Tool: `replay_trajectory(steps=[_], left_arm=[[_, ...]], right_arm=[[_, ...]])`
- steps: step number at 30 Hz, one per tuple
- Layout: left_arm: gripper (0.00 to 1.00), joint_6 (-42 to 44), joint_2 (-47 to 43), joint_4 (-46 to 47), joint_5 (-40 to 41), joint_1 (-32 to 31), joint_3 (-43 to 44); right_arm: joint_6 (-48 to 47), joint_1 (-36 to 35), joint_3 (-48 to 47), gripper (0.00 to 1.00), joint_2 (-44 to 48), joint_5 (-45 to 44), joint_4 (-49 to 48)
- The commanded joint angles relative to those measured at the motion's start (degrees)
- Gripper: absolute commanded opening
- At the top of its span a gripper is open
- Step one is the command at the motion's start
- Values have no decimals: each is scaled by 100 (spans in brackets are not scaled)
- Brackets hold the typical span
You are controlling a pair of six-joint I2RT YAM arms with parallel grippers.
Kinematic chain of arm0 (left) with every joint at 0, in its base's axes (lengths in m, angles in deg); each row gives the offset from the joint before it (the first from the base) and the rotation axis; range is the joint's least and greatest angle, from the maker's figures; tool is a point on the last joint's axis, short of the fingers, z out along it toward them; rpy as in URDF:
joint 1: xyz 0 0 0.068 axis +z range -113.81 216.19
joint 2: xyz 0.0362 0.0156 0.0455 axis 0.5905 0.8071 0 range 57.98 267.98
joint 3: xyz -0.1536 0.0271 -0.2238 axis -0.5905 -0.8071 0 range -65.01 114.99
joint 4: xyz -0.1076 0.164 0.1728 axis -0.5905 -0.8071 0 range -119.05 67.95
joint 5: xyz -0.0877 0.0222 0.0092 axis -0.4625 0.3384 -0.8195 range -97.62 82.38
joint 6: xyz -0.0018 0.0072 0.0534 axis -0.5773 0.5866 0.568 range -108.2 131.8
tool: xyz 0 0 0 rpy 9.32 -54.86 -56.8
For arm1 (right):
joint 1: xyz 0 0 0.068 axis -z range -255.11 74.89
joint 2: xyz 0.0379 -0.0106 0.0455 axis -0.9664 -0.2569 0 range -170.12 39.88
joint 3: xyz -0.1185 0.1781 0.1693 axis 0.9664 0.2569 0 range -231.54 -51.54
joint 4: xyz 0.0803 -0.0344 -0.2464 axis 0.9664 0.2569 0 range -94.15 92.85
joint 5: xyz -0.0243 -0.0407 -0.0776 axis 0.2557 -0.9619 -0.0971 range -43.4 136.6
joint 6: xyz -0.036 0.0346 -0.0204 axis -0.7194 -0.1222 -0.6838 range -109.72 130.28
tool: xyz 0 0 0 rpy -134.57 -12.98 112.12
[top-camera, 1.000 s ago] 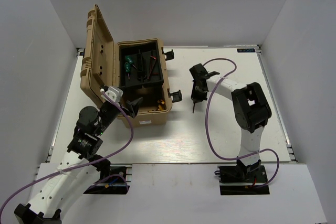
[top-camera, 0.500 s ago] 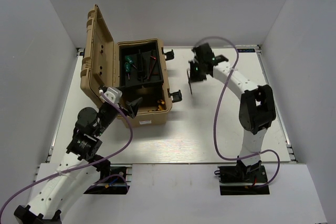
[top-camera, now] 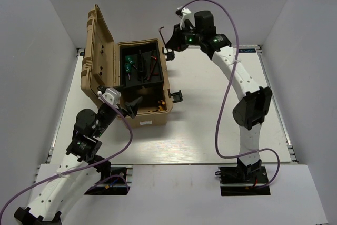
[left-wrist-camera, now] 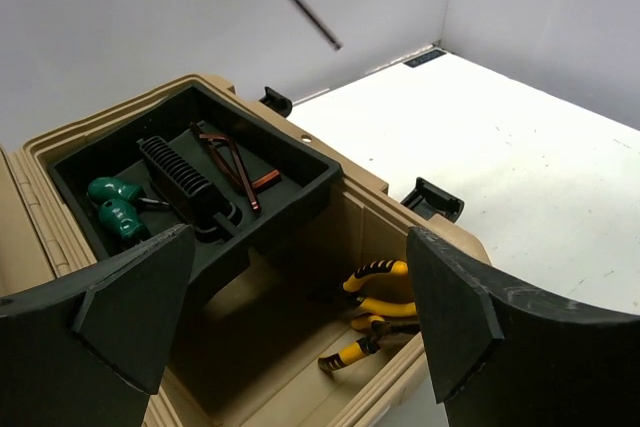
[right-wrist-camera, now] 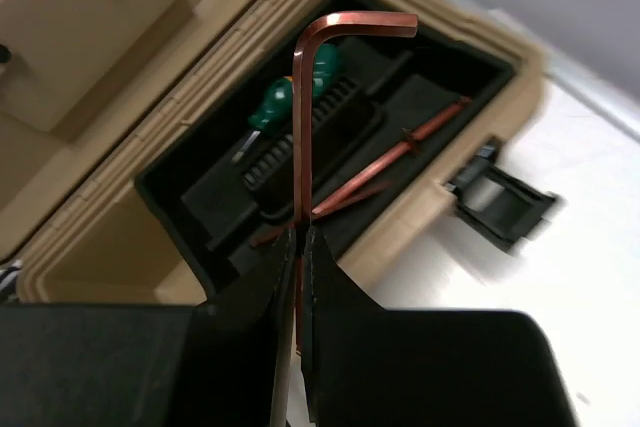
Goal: Sort the tools into containers
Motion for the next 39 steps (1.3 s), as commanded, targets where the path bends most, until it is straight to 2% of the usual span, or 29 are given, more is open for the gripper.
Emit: replay_trajectory(steps=[1,2,4,8,14,15,18,22,25,26,27,29,30,32,33,35,37,38,39], left_arm=[[97,40,71,108,8,33,-35],[97,40,71,108,8,33,-35],[97,93,71,108,-54,33,-35],[97,93,71,223,-238,33,-87],[97,93,71,223,-580,33,-88],[97,93,71,275,-633,33,-88],[97,93,71,328,-782,33,-88],[97,93,273,390,-1011,33,236],[86,23,563,276,-1012,-55,814],[69,23,651,215,-1012,-55,1018],[55,23,843,214,-1012,-55,1437],[19,-30,1046,83,-951,-55,1923],[0,-30,1143,82,-889,-55,2421],[0,-30,1415,12,-539,-55,2907],[0,-30,1486,-49,-76,-55,3345],[0,-30,1539,-102,593,-55,3873],[0,58,1705,-374,2050,-55,4191],[0,188,1854,-688,3143,-55,4497],[0,303,1960,-883,3676,-55,4648]], right_arm=[[785,-71,-51,0,-548,942,-840],[1145,-114,-69,0,-619,986,-1389],[1516,-237,-157,0,-934,926,-1849],[1518,-466,-429,0,-1392,837,-2036],[1290,-607,-403,0,-1604,461,-1967],[1219,-607,-351,3,-1604,416,-1923],[1105,-607,-219,36,-1490,363,-1738],[921,-589,-174,48,-1271,389,-1536],[823,-572,-201,50,-1033,363,-1413],[797,-554,-236,47,-972,371,-1386],[779,-537,-245,30,-780,328,-1290],[587,-519,-315,2,-551,249,-1080],[490,-476,-350,0,-393,57,-904],[-54,-467,-359,0,-129,-163,-405],[-204,-440,-263,0,64,-661,-254],[-782,-362,-70,0,346,-1093,263],[-1169,-273,553,0,792,-1489,642],[-1363,-229,1199,0,917,-1666,853],[-1487,-159,1414,0,1153,-1746,959]])
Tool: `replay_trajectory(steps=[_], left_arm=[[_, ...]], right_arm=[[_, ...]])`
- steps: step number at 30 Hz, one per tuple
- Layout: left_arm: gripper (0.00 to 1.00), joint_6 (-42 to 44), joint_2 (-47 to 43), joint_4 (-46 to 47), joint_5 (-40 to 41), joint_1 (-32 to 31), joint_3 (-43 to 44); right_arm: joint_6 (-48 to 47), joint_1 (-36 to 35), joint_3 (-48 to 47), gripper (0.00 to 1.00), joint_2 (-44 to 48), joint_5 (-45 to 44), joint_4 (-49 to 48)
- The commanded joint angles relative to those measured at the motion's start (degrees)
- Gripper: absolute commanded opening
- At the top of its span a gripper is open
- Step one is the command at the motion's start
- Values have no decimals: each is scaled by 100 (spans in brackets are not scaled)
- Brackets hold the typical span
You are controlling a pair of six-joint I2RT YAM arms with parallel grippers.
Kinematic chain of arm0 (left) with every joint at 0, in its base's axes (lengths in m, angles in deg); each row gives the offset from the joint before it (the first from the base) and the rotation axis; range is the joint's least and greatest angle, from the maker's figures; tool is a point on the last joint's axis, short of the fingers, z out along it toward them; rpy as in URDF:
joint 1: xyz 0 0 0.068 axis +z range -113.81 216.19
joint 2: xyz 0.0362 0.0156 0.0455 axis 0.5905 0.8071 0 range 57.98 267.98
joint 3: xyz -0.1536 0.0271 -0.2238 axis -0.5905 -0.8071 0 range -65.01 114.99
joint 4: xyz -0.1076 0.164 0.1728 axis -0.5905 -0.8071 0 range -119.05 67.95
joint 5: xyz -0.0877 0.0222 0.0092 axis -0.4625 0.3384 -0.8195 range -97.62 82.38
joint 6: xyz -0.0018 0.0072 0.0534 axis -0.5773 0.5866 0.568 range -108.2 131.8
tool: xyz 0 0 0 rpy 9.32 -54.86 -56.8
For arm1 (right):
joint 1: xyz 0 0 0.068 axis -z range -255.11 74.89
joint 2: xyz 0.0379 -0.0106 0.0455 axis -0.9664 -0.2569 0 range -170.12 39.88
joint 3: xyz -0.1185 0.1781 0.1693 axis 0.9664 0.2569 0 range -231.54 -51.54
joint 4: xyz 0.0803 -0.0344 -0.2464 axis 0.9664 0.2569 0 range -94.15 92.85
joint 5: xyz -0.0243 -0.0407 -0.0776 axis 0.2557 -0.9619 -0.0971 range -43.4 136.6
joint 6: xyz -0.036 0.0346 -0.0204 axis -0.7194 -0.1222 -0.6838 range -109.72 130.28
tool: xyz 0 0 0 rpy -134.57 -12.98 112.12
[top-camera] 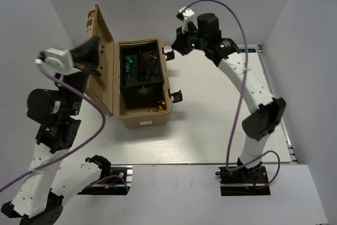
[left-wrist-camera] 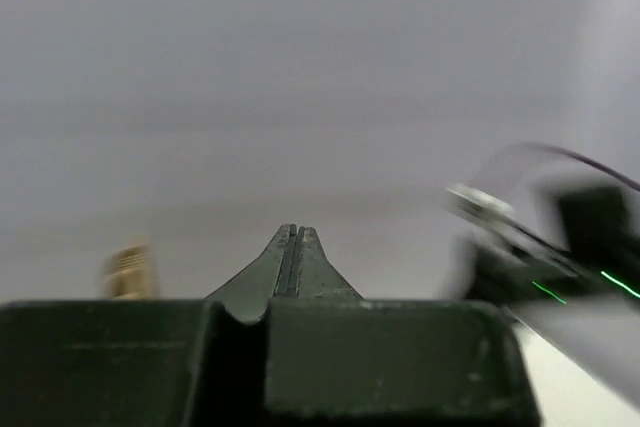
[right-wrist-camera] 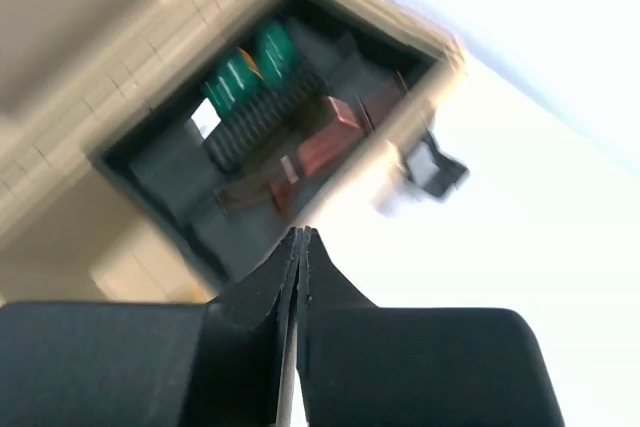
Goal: Sort the tools into containers
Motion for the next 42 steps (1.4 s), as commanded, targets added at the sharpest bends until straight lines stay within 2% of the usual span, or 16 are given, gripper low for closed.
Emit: replay_trajectory(steps=[1,3,5,8,14,20,25,28,33,39,40,42], left_arm=[[0,371,393,-899,2958,-2,616],[0,757,465,-1146,4177,50,688],[0,1048,369,-973,4605,50,399],[1,1049,106,-1094,5194,50,179],[2,1066,-89,-1218,5573,50,-427],[3,1198,384,-1015,5557,392,-358],[3,365,807,-2042,5003,1042,-15],[3,-319,860,-2577,4224,1735,-15],[3,-988,1212,-3334,3123,2352,380],[6,-1411,1212,-3862,1095,2572,697],[6,-1464,1290,-3959,438,2573,775],[6,-1465,1291,-3960,-363,2573,776]], right_arm=[[-894,243,967,0,579,-850,1139],[-964,436,1826,0,922,-755,1351],[-964,560,2505,0,1379,-456,1387],[-807,797,3595,0,1906,-132,1106],[-666,1105,4861,0,2593,169,939],[-648,1474,6380,0,3227,195,341],[-472,1738,6980,0,3693,441,-28],[-516,1896,7007,0,3895,529,-11],[-490,2010,7095,0,3966,757,-28],[-446,2142,7122,0,4027,862,-81],[-437,2160,7122,0,4027,872,-90],[-419,2168,7113,0,3992,933,-73]])
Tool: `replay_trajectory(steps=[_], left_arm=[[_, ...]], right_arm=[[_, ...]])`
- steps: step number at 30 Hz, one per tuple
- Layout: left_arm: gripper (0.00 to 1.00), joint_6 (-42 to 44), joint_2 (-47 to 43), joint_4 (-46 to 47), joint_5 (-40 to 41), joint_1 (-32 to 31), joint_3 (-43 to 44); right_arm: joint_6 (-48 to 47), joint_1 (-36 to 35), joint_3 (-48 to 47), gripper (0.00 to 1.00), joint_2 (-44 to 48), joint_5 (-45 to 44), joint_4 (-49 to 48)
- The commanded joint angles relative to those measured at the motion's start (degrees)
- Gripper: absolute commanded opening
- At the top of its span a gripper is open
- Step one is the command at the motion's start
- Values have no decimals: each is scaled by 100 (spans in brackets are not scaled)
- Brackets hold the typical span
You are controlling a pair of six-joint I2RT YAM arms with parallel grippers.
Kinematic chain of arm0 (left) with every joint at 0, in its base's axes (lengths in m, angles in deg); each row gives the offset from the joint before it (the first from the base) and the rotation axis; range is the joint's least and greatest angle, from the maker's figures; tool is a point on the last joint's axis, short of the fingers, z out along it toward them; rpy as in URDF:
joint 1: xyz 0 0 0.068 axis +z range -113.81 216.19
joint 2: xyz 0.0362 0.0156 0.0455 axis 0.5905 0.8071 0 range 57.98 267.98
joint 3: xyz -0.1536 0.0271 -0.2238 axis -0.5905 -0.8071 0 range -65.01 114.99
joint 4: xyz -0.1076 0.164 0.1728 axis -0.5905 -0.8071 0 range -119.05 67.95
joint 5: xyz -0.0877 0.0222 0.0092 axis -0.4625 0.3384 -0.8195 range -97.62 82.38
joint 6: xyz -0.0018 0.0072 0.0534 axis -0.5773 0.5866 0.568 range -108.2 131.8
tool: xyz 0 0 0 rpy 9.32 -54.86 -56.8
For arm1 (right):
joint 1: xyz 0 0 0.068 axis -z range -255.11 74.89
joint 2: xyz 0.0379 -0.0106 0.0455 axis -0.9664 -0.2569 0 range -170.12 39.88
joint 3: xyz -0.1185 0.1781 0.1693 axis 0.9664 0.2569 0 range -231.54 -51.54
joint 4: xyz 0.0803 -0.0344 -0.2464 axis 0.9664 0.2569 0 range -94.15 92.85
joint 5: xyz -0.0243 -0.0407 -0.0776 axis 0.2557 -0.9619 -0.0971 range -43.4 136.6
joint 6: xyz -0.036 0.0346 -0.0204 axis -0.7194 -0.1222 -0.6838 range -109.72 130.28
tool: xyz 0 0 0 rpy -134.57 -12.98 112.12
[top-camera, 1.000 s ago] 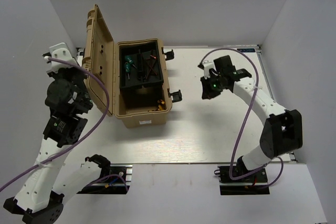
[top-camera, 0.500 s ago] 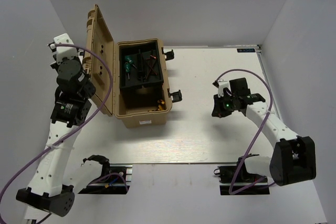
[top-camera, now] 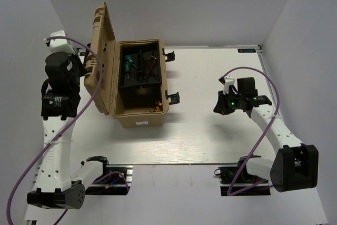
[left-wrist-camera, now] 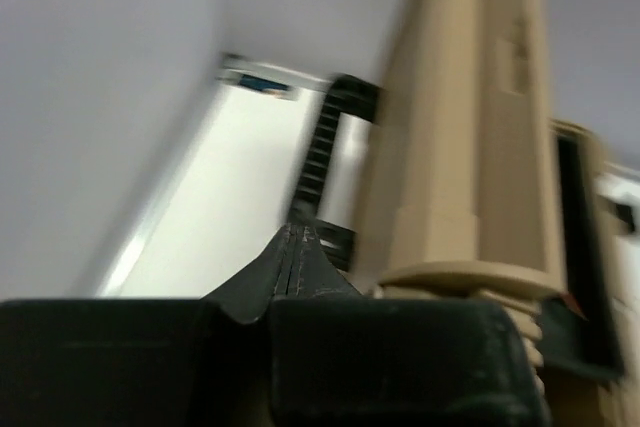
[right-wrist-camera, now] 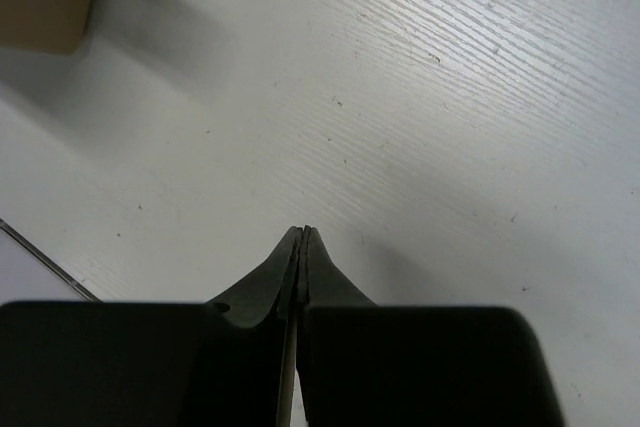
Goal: Sort the tools into containers
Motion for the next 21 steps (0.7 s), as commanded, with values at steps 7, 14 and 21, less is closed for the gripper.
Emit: replay_trajectory(steps=[7,14,21], left_arm=[[9,-256,615,-206,-5691,16,355],[46,-203,354,65,-5258,16,356],[79,-89,-901,1480,-4517,-46,-1268]], right_arm=[[72,112,42,0,60,359,-125],[64,173,7,6,-98,219,-72],[-77,218,-107,46,-424,-80,60]])
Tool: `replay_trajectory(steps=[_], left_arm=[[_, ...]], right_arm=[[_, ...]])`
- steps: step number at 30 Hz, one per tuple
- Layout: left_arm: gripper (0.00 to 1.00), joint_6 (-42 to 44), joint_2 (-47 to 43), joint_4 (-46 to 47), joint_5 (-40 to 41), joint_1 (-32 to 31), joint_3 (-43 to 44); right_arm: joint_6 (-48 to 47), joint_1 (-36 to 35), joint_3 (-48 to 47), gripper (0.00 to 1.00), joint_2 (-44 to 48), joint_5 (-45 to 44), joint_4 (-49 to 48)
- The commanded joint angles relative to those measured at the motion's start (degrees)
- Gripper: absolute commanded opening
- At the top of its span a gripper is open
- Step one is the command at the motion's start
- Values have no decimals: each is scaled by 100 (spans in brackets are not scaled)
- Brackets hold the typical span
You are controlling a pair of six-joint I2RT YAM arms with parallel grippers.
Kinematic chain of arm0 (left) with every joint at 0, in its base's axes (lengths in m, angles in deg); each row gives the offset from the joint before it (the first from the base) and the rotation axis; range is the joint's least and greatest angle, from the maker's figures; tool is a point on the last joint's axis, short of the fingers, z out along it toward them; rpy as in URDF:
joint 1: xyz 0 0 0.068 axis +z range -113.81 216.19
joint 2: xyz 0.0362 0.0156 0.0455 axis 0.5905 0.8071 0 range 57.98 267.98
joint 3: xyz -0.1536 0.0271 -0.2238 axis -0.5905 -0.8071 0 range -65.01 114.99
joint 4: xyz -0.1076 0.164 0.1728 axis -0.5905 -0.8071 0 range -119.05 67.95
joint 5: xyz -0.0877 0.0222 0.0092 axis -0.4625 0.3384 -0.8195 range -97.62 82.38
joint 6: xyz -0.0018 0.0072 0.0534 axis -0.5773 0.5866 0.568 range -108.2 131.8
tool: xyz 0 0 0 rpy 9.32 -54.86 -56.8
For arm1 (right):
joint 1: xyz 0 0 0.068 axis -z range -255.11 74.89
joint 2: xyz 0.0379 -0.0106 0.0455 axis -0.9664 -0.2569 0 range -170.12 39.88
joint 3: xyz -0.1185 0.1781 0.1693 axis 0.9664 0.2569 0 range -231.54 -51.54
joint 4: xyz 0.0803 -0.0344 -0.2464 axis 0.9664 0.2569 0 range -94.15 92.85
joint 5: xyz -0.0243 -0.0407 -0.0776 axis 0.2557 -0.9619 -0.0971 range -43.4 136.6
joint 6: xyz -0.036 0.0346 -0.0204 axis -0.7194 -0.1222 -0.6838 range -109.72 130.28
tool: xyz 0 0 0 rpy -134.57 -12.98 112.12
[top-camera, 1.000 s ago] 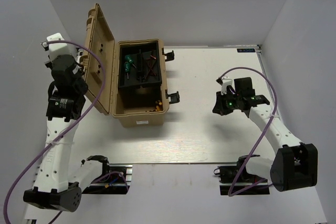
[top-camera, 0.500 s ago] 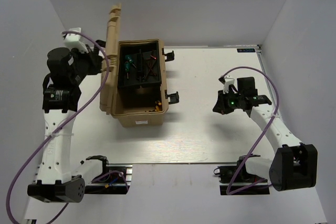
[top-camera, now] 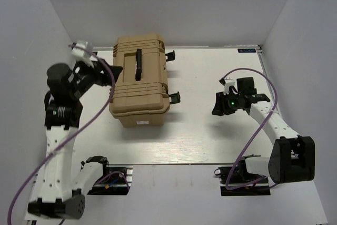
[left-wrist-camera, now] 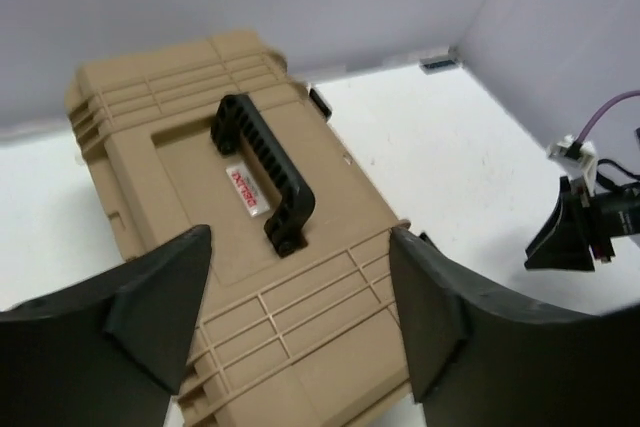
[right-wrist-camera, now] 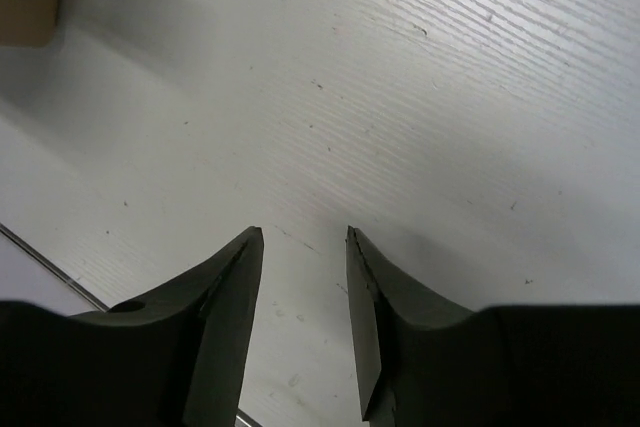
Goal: Sort the tools into containers
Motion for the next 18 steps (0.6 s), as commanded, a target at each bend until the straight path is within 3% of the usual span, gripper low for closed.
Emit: replay_trajectory(steps=[1,7,9,12,18], left_arm=[[83,86,-619,906,318,-33,-1098],[86,349,-1253,1760,213,-94,-2594],[92,403,-1490,1961,292,-155,-2981],[99,403,-1849,2216,64,-156,-3343],[99,508,-2106,2411,-218,-208,-3652]], right_arm=[[-90,60,-107,46,-39,-242,14],[-213,148,121,54,110,-576,-276],[-161,166,174,66,128,-629,-398],[181,192,139,72,93,-1155,-531],[455,297,-98,77,127,-1798,-513]])
